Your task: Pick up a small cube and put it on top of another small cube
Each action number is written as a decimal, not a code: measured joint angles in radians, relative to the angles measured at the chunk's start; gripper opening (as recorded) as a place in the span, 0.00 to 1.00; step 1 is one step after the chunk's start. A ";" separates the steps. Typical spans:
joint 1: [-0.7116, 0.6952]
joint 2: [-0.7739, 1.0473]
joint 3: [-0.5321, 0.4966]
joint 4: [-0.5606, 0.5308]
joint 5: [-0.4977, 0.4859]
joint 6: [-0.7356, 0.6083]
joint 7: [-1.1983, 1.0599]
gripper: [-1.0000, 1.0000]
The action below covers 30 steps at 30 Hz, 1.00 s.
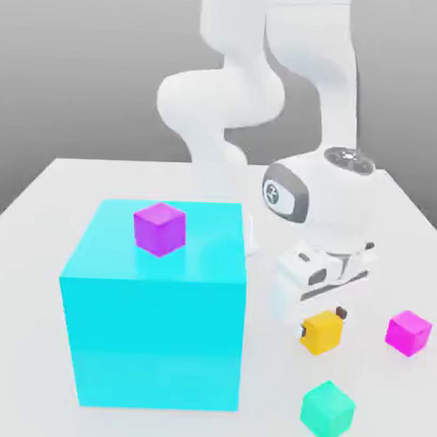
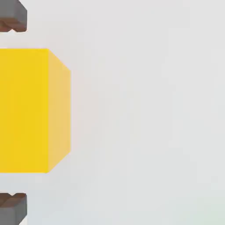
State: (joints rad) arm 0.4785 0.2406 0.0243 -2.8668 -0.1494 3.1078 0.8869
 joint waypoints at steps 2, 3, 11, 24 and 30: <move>0.000 0.000 0.000 0.000 -0.001 0.000 0.001 0.00; 0.000 0.000 0.000 0.000 -0.002 0.000 0.002 0.00; -0.051 -0.121 0.064 -0.017 0.061 -0.099 -0.051 0.00; -0.109 -0.227 0.042 0.128 0.100 -0.354 -0.326 0.00; -0.169 -0.167 0.033 0.291 0.113 -0.458 -0.564 0.00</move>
State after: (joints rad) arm 0.3092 0.0733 0.0576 -2.5755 -0.0364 2.6493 0.3226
